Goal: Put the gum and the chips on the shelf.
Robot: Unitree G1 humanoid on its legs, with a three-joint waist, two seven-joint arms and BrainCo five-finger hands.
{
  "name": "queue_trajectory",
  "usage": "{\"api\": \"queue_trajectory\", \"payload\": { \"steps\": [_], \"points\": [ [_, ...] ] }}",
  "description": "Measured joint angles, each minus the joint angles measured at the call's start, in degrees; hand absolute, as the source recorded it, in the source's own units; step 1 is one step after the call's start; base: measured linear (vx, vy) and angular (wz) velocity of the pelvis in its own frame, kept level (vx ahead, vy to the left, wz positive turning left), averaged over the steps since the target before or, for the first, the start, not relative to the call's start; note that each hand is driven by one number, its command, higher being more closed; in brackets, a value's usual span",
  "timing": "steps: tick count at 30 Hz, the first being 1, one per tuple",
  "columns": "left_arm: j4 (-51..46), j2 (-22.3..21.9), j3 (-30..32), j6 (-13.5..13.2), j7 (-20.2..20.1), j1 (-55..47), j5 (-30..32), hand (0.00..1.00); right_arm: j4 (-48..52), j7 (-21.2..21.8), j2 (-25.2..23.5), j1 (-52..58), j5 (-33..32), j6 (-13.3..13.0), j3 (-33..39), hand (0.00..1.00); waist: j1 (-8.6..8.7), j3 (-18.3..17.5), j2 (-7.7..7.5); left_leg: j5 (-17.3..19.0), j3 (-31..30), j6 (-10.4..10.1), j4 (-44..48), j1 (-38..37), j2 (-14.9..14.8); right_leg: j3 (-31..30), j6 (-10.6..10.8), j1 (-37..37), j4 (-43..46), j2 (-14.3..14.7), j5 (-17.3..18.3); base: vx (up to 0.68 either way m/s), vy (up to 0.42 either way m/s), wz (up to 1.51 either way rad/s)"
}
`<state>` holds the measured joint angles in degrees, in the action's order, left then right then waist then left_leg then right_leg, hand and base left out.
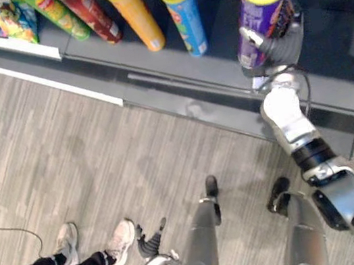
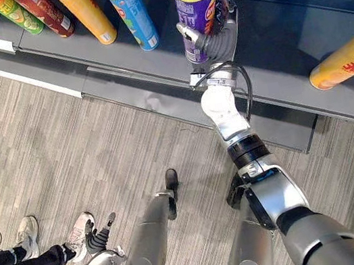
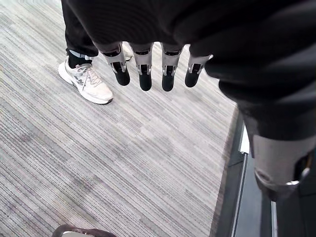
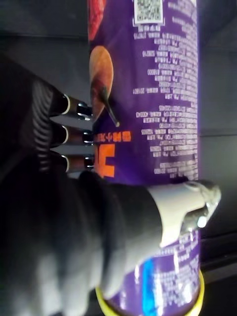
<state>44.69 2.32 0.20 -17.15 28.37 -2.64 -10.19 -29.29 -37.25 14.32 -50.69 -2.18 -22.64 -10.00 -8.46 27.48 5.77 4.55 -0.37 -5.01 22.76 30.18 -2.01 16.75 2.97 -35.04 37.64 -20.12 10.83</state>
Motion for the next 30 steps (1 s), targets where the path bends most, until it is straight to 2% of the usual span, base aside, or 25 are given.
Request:
{"api": "queue_trajectory", "payload": {
  "steps": [7,11,19,21,24,28,30],
  "points": [
    [-0.12,-0.03,-1.59,-1.08,0.08,0.04,-0.20,0.00,-5.02,-1.37,2.55,-2.13,-0.02,-0.26,-1.74,1.00,-0.21,0.56,1.30,0.13,0.59,-0.07,1.62,2.75,-0.55,-0.65,-0.03,-3.03,0.94,0.37,-0.02,0.01,-0.021,-0.05],
    [-0.72,-0.23,-2.14,-1.33,0.27,0.04,-0.38,0.00,-6.06,-2.51,4.41,-2.67,0.01,-0.43,-1.74,1.00,-1.08,0.94,2.28,0.74,1.04,-0.04,2.85,3.88,-0.87,-1.17,-0.12,-4.25,1.68,0.61,0.04,0.01,-0.013,-0.07],
    [-1.45,-0.20,-3.56,-1.70,0.53,0.03,-0.85,0.00,-8.64,-4.30,6.20,-4.80,0.09,-2.04,-1.80,1.00,-1.84,1.08,2.66,1.25,1.10,-0.14,4.74,6.84,-1.16,-1.47,-0.14,-6.91,2.57,0.80,0.03,0.01,0.000,-0.01],
    [-1.91,-0.08,-4.17,-1.71,0.57,0.03,-0.86,0.00,-9.93,-5.30,6.75,-5.82,0.10,-2.99,-1.77,1.00,-2.48,1.05,2.70,1.36,1.22,-0.15,5.22,7.65,-1.34,-1.64,-0.15,-7.70,2.69,0.98,0.03,0.02,0.000,-0.04],
    [-2.28,-0.26,-4.39,-1.73,0.62,0.04,-0.91,0.00,-9.95,-5.30,8.12,-7.45,0.10,-3.73,-1.81,1.00,-2.87,1.32,3.26,1.43,1.19,-0.14,5.82,9.04,-1.35,-1.73,-0.15,-8.98,3.20,0.90,0.03,0.00,0.000,0.00],
    [-2.27,-0.40,-4.47,-1.85,0.62,0.07,-0.91,0.00,-10.10,-5.24,8.38,-7.73,0.10,-4.59,-1.83,1.00,-2.94,1.47,3.56,1.43,1.34,-0.14,5.91,9.22,-1.35,-1.95,-0.17,-9.46,3.50,0.88,0.04,0.02,-0.002,-0.01],
    [-2.22,-0.40,-4.58,-2.26,0.63,0.04,-0.91,0.00,-10.56,-5.32,8.61,-7.73,0.10,-5.94,-1.87,1.00,-2.90,1.55,3.75,1.55,1.37,-0.13,6.36,9.59,-1.44,-2.08,-0.18,-9.76,3.63,0.98,0.04,0.00,0.000,0.00]
  ]
}}
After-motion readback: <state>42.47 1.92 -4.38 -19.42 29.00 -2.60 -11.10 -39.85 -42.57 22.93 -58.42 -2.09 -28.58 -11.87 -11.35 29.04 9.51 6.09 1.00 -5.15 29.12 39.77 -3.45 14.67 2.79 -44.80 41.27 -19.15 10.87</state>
